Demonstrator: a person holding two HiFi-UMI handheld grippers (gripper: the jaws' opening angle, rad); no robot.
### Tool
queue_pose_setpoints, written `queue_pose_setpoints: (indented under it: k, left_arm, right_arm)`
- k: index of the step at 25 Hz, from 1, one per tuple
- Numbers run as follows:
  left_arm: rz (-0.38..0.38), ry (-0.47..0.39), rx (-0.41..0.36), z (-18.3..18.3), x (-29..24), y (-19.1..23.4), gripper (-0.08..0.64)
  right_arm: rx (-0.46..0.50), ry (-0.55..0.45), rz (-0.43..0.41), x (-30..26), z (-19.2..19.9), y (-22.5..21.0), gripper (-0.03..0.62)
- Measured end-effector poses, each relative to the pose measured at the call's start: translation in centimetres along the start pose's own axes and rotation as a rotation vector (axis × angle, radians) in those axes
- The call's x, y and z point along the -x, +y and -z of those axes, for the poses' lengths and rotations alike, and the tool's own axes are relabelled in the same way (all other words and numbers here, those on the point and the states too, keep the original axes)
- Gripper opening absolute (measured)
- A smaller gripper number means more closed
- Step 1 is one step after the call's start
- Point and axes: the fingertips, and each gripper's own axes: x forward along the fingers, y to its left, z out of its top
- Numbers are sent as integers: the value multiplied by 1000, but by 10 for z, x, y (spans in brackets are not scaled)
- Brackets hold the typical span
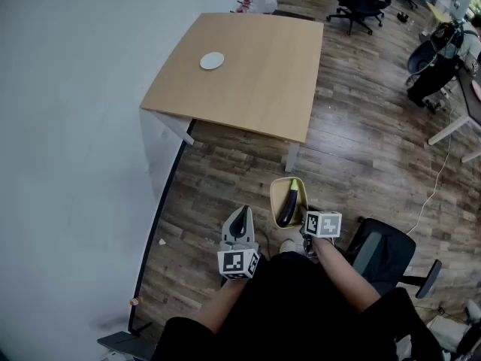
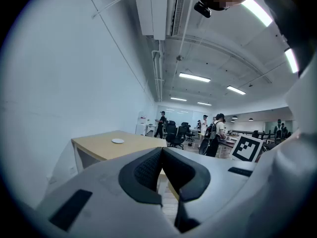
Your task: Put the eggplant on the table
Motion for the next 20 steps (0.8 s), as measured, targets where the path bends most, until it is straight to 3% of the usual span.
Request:
queue_pose_setpoints:
  k: [9,20]
  left_arm:
    - [-17,-50,12,-14,-17,52,15]
    - [-1,-76,-13,-48,-35,159,15]
  right_arm:
    - [-16,-16,9,-29,-28,31,83]
    - [10,-10,25,-80,-75,116,83]
